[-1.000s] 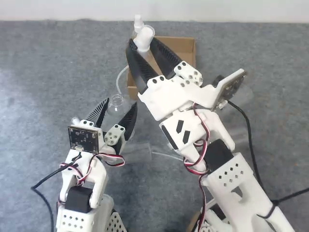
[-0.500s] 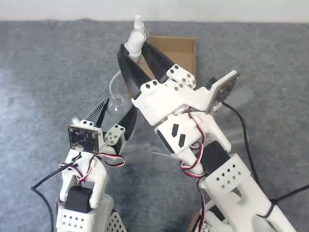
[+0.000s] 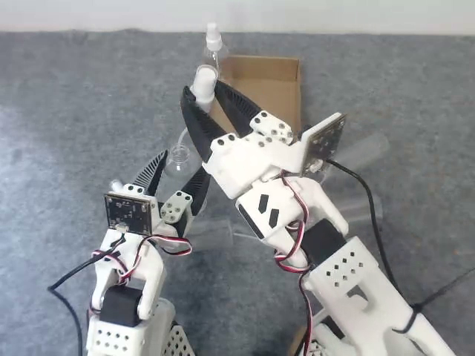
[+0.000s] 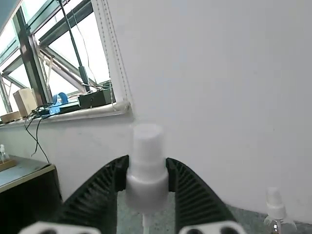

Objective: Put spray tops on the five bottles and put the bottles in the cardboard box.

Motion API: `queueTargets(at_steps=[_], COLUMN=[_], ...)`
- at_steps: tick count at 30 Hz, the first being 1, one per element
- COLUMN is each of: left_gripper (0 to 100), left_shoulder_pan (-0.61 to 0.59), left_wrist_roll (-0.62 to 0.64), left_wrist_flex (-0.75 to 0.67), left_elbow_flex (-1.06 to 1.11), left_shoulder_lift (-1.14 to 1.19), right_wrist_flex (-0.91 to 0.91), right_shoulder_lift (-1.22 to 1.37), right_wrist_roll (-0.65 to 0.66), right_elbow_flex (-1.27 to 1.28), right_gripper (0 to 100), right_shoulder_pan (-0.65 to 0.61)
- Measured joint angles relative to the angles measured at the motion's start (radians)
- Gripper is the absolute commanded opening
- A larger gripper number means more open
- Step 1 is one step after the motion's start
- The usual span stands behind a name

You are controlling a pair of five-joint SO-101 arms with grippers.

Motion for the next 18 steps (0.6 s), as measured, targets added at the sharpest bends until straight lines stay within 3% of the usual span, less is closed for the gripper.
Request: queueTargets(at_steps=[18], left_gripper=[22], left_shoulder_pan=[0.0], left_wrist_roll=[0.0], left_wrist_flex=[0.0], left_elbow_flex=[0.0], left_shoulder_lift=[0.0], right_wrist_flex=[0.107], right_shoulder_lift=[0.0], right_wrist_roll=[0.06], right_elbow_flex=[0.005], right_gripper=[0.6], right_shoulder_pan=[0.012])
